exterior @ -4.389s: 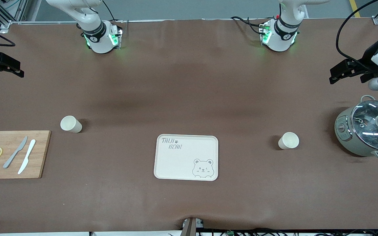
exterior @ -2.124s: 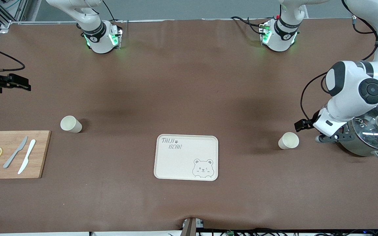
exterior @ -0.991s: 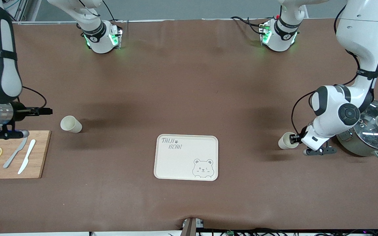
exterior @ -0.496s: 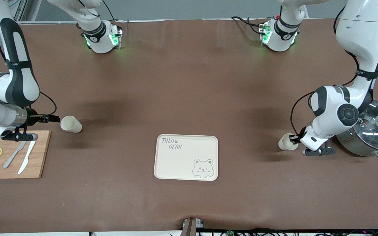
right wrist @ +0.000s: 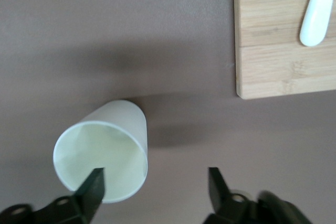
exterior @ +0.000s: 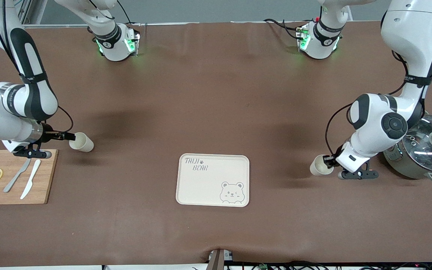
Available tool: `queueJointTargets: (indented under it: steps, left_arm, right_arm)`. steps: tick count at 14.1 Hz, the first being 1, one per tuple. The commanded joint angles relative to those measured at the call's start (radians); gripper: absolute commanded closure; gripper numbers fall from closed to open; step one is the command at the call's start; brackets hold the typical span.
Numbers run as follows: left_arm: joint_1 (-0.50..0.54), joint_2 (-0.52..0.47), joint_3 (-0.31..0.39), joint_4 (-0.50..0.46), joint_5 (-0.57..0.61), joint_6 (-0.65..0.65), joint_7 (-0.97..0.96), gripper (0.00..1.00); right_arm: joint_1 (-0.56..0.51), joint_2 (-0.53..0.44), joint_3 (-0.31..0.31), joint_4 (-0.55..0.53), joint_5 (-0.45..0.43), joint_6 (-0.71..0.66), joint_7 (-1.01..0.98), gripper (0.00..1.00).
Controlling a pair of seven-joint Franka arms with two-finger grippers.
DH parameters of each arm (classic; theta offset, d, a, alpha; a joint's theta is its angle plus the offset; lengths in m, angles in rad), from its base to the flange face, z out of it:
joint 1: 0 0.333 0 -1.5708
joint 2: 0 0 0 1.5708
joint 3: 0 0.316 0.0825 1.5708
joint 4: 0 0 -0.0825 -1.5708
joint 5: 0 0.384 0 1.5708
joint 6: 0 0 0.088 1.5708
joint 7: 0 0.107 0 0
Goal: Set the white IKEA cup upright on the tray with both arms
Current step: 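Carry the cup to the tray with the left gripper while the right gripper lifts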
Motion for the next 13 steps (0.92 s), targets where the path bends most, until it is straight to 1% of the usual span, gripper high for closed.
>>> queueJointTargets:
  steps: [1,2,3,4,5,6,7,8,9,10,13]
  left_arm:
    - [-0.002,0.000,-0.042,0.030,-0.015,-0.024,-0.059,1.00]
    - [-0.004,0.000,-0.059,0.036,-0.015,-0.042,-0.093,1.00]
    - [-0.011,0.000,-0.071,0.053,-0.015,-0.064,-0.116,1.00]
    - [-0.028,0.000,-0.074,0.076,-0.015,-0.102,-0.145,1.00]
    - [-0.051,0.004,-0.074,0.105,-0.017,-0.136,-0.171,1.00]
    - [-0.068,0.024,-0.074,0.143,-0.017,-0.167,-0.197,1.00]
    - [-0.086,0.043,-0.074,0.181,-0.015,-0.190,-0.229,1.00]
    - [-0.105,0.064,-0.073,0.211,-0.009,-0.211,-0.255,1.00]
    - [-0.119,0.078,-0.073,0.234,-0.009,-0.214,-0.274,1.00]
    - [-0.120,0.084,-0.073,0.245,-0.006,-0.219,-0.288,1.00]
    - [-0.145,0.089,-0.073,0.260,-0.017,-0.221,-0.294,1.00]
  right_arm:
    - [-0.004,0.023,0.005,-0.032,0.014,0.076,0.017,0.41]
    - [-0.005,0.027,0.005,-0.032,0.015,0.077,0.017,0.56]
    - [-0.005,0.029,0.006,-0.032,0.021,0.079,0.019,0.61]
    - [-0.004,0.033,0.005,-0.032,0.042,0.077,0.019,0.70]
    - [-0.002,0.035,0.005,-0.032,0.072,0.076,0.019,0.88]
    - [-0.001,0.035,0.005,-0.030,0.089,0.073,0.019,1.00]
    - [-0.001,0.035,0.006,-0.029,0.096,0.070,0.040,1.00]
    - [0.007,0.035,0.008,-0.026,0.096,0.053,0.107,1.00]
    - [0.025,0.033,0.008,-0.021,0.096,0.028,0.174,1.00]
    - [0.035,0.030,0.008,-0.009,0.096,-0.007,0.196,1.00]
    - [0.035,0.030,0.008,0.087,0.096,-0.175,0.203,1.00]
